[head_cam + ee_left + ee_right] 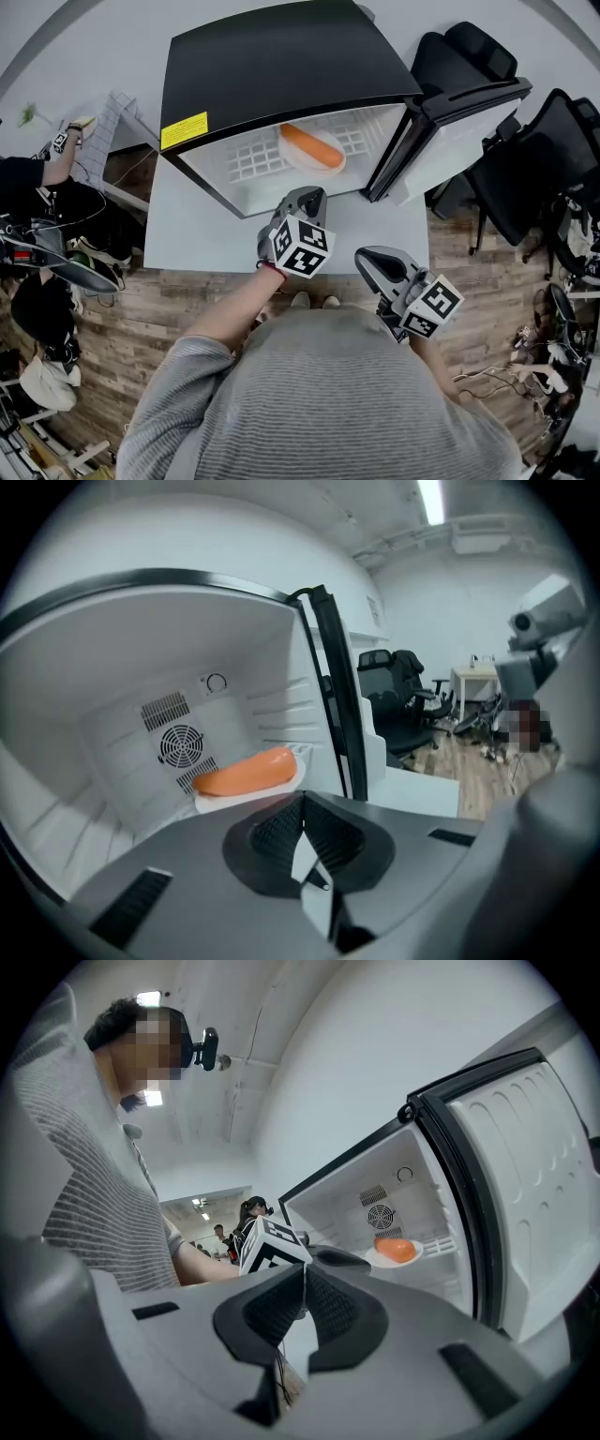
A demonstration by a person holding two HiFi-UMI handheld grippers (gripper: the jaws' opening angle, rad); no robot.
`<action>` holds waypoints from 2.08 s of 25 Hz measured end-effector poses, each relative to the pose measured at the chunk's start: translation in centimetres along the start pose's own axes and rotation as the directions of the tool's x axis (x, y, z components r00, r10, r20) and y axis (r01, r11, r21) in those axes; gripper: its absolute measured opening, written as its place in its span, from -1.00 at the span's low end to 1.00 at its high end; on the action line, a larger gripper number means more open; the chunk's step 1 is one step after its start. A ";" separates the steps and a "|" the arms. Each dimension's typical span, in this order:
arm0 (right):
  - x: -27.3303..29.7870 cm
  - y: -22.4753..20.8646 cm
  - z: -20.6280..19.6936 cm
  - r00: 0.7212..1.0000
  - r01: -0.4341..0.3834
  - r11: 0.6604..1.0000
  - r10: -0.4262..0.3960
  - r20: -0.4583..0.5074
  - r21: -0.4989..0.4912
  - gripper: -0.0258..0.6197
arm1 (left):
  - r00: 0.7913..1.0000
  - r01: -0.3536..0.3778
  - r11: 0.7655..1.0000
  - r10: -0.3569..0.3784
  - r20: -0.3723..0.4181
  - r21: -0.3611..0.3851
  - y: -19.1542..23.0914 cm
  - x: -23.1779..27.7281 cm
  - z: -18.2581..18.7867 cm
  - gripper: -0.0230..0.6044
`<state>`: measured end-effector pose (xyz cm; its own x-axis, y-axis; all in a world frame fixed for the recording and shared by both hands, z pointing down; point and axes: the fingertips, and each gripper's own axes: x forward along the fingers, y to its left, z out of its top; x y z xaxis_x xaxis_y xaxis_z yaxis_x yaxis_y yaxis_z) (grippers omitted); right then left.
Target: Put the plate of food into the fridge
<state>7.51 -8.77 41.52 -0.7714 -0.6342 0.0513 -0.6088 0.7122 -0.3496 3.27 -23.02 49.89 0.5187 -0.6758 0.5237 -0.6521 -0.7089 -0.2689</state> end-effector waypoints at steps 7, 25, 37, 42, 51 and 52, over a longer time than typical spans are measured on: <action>-0.2 0.0 -0.2 1.000 -0.001 1.000 0.001 0.000 0.004 -0.88 | 0.988 -0.151 0.911 0.152 0.029 0.384 0.2 0.8 0.4 -0.89; -0.9 -0.8 -0.3 1.000 0.016 1.000 -0.016 0.014 0.020 -0.88 | 0.957 -0.270 0.724 0.272 0.097 0.635 0.4 2.1 -0.2 -0.89; -0.8 -1.0 -0.2 1.000 0.015 1.000 -0.016 0.015 0.021 -0.88 | 0.959 -0.235 0.690 0.279 0.049 0.685 0.9 3.4 -0.9 -0.56; -0.9 -1.2 -0.3 1.000 0.023 0.999 -0.024 0.014 0.025 -0.87 | 0.952 -0.244 0.652 0.304 0.048 0.718 1.6 3.9 -0.6 -0.55; -0.7 -1.6 -0.2 0.999 0.028 0.999 -0.029 0.015 0.028 -0.87 | 0.953 -0.227 0.604 0.298 0.048 0.764 1.4 4.6 0.3 -0.55; -0.7 -1.7 -0.2 0.999 0.029 0.999 -0.029 0.015 0.029 -0.88 | 0.955 -0.220 0.603 0.292 0.044 0.767 1.2 4.6 0.3 -0.55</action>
<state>9.00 -9.45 42.25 -0.7505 -0.6591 0.0474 -0.6251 0.6848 -0.3746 5.03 -27.07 51.76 0.3295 -0.8616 0.3862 -0.0826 -0.4338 -0.8972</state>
